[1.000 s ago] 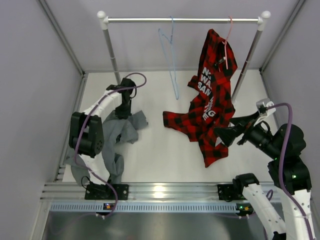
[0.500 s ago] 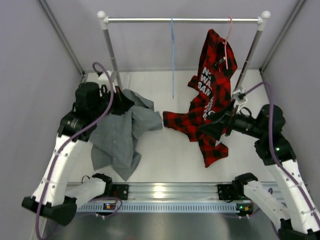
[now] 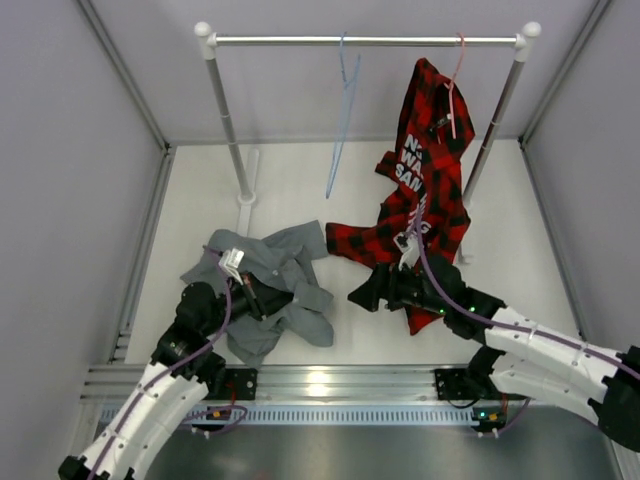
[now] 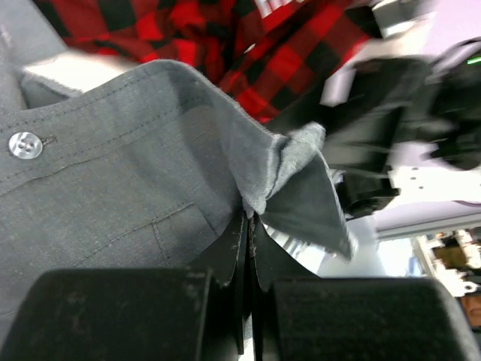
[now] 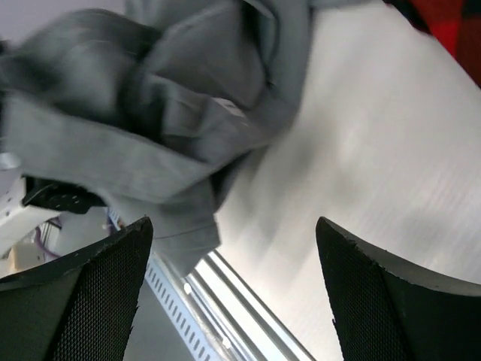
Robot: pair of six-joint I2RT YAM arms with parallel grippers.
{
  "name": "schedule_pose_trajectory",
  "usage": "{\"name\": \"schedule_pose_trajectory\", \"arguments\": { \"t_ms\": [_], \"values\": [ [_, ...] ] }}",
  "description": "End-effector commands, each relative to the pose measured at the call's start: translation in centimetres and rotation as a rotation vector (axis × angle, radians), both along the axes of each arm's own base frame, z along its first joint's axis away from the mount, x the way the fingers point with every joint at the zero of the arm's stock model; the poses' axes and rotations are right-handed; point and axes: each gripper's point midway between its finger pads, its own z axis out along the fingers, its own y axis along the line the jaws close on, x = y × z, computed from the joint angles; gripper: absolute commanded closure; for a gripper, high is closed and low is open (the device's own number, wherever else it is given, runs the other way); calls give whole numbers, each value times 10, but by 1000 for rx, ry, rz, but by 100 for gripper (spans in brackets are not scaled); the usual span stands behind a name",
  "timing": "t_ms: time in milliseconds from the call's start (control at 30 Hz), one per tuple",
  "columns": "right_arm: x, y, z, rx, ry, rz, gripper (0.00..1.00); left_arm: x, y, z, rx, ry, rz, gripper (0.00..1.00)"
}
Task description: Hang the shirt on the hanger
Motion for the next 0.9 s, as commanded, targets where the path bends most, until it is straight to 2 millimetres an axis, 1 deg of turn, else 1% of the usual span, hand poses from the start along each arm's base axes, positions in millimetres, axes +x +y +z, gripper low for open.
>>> {"name": "schedule_pose_trajectory", "arguments": {
  "t_ms": [0, 33, 67, 100, 133, 233, 300, 333, 367, 400, 433, 467, 500, 533, 567, 600, 633, 667, 700, 767, 800, 867],
  "values": [
    [21, 21, 26, 219, 9, -112, 15, -7, -1, 38, -174, -100, 3, 100],
    [21, 26, 14, 201, 30, -98, 15, -8, 1, 39, -173, -102, 12, 100],
    [21, 29, 12, 204, 39, -92, 15, -12, 4, 38, -167, -104, 18, 100],
    [22, 34, 15, 227, 29, -75, 15, -12, 9, 36, -136, -89, 44, 100],
    [23, 39, 6, 217, 50, -71, 15, -12, 13, 37, -119, -91, 65, 100],
    [29, 51, 2, 276, 100, -84, 16, -12, 32, 42, -57, -89, 163, 100],
    [36, 62, 4, 325, 107, -91, 16, -17, 37, 55, -59, -137, 173, 100],
    [38, 66, 6, 353, 123, -96, 16, -19, 38, 55, -56, -133, 176, 100],
    [41, 70, 8, 369, 132, -104, 16, -21, 39, 59, -63, -144, 176, 100],
    [46, 74, 0, 364, 144, -125, 15, -22, 39, 61, -60, -150, 173, 100],
    [50, 81, 9, 391, 139, -127, 15, -24, 40, 66, -63, -157, 170, 100],
    [51, 85, 8, 400, 168, -142, 14, -25, 40, 68, -63, -166, 166, 100],
    [56, 89, -2, 386, 191, -163, 13, -25, 40, 69, -55, -180, 164, 100],
    [56, 98, 6, 414, 191, -153, 12, -26, 40, 69, -52, -184, 157, 100],
    [57, 107, 1, 422, 225, -159, 9, -27, 39, 69, -47, -192, 150, 100],
    [59, 108, -4, 425, 243, -168, 8, -27, 39, 68, -46, -192, 145, 100],
    [57, 116, -2, 443, 255, -156, 8, -28, 38, 68, -45, -196, 140, 100],
    [58, 121, 5, 493, 270, -154, 8, -27, 39, 68, -42, -199, 142, 100],
    [58, 127, -4, 492, 297, -152, 8, -28, 39, 68, -34, -211, 137, 100],
    [56, 135, -1, 537, 327, -139, 8, -28, 39, 70, -29, -223, 137, 100],
    [55, 140, -12, 521, 348, -140, 8, -28, 40, 71, -26, -234, 138, 100],
    [46, 149, -17, 507, 364, -123, 10, -27, 41, 73, -20, -244, 146, 100]
  ]
}}
